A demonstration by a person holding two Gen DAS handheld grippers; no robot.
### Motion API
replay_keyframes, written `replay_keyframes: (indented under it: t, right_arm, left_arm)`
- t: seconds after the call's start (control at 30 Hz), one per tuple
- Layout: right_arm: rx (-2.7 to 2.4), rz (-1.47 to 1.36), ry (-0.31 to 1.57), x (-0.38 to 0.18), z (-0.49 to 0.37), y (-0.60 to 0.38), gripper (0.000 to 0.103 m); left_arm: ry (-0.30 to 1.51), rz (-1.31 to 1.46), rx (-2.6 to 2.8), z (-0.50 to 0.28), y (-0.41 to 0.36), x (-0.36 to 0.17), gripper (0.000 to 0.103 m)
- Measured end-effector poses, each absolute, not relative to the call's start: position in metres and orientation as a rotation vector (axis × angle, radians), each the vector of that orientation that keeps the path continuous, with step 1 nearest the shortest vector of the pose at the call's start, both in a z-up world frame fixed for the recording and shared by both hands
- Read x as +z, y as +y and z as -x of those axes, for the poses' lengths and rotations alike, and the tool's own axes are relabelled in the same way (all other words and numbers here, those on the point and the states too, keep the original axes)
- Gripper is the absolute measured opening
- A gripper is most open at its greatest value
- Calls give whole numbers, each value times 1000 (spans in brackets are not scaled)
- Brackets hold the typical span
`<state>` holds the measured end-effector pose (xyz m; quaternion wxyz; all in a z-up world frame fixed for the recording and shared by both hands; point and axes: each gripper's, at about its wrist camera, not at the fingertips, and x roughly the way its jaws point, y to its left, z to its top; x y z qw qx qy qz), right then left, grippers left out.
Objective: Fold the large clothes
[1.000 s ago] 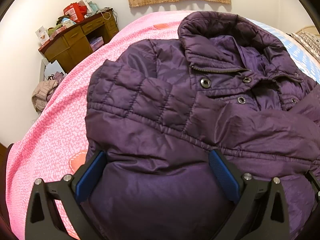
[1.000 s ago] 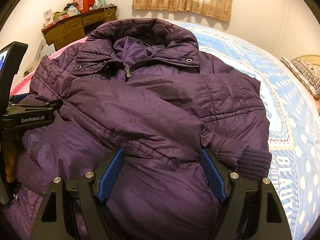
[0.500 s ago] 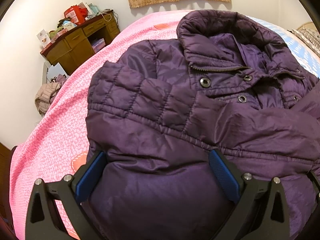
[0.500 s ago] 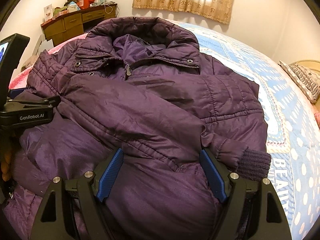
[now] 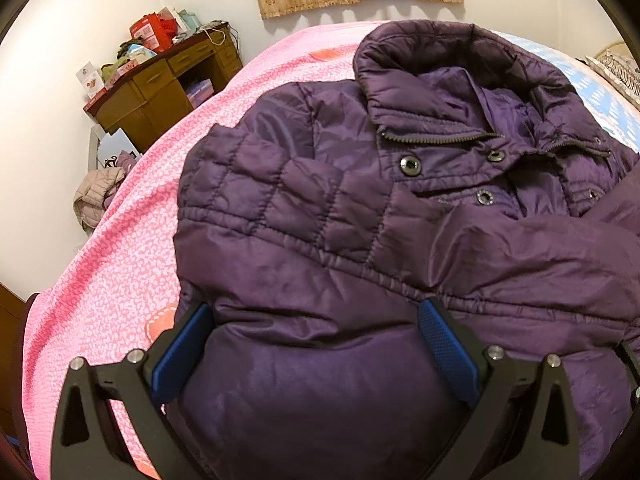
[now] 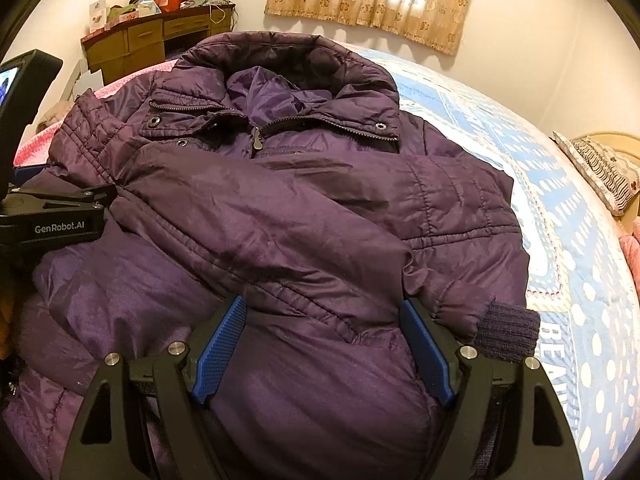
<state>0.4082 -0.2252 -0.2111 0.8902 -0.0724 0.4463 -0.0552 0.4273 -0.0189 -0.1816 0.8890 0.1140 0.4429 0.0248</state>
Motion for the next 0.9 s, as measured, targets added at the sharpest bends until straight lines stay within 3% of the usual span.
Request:
replay_keyframes:
  t: [0.9]
  right_arm:
    - [-156, 222, 916, -210, -407, -214, 79]
  left_arm:
    - [916, -250, 56, -423, -22, -178, 103]
